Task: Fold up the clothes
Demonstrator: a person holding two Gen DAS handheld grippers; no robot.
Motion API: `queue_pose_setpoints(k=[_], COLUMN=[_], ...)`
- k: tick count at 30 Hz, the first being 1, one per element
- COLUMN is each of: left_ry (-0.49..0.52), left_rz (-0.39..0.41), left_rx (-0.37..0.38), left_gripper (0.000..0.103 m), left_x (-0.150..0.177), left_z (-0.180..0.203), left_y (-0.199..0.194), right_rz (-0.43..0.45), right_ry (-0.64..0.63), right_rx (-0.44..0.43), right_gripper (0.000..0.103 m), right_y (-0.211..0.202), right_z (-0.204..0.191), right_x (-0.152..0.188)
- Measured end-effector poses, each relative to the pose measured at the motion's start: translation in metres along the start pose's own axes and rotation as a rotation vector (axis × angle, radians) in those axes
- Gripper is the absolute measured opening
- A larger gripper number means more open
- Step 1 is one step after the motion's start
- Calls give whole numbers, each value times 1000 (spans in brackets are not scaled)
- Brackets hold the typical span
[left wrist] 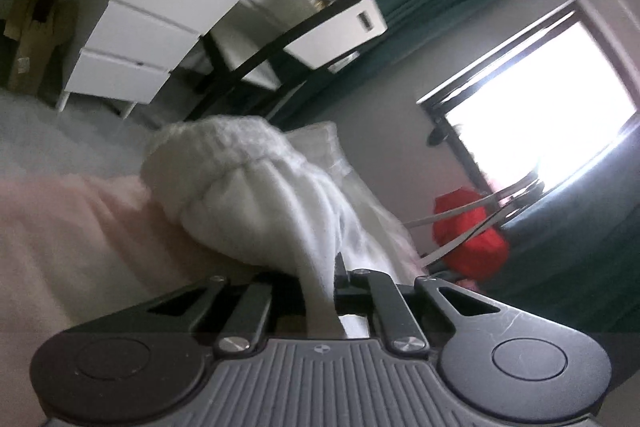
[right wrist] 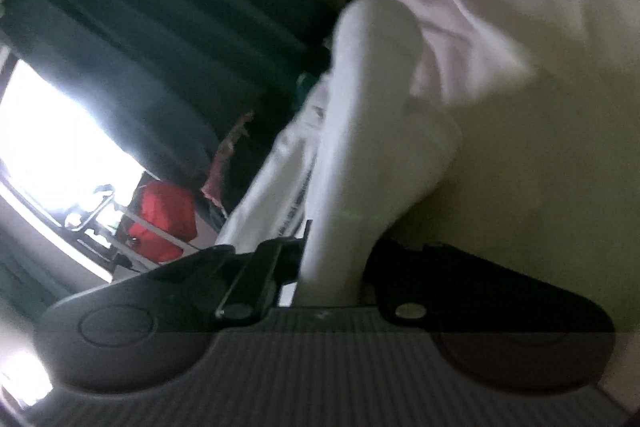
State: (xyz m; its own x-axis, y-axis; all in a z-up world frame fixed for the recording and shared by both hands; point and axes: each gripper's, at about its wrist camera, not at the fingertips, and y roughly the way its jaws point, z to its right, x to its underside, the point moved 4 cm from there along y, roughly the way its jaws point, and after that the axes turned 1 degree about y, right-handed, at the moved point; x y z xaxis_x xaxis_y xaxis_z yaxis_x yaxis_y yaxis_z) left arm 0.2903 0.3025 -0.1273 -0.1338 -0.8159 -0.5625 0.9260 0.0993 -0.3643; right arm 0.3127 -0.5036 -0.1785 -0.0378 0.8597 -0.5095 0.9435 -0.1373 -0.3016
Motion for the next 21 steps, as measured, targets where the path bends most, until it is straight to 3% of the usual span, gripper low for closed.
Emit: queue_pose_setpoints(k=[4, 10, 14, 17, 21], left_ry=[40, 79, 55, 95, 197], left_rz=[30, 55, 0, -28, -106], left_rx=[13, -22, -78, -121, -223], left_gripper=[7, 7, 7, 7, 8], left_x=[-7, -17, -17, -21, -11], left_z=[13, 11, 0, -7, -18], left_y=[-38, -96, -133, -158, -165], right_rz=[5, -54, -71, -52, -60], right_ry=[25, 108, 105, 151, 288], right_rx=[-34, 2, -10, -25, 45], right_gripper=[12, 12, 12, 11, 12], right_y=[-22, -74, -103, -132, -153], right_z=[-5, 15, 10, 16, 48], right_x=[-12, -9, -14, -18, -14])
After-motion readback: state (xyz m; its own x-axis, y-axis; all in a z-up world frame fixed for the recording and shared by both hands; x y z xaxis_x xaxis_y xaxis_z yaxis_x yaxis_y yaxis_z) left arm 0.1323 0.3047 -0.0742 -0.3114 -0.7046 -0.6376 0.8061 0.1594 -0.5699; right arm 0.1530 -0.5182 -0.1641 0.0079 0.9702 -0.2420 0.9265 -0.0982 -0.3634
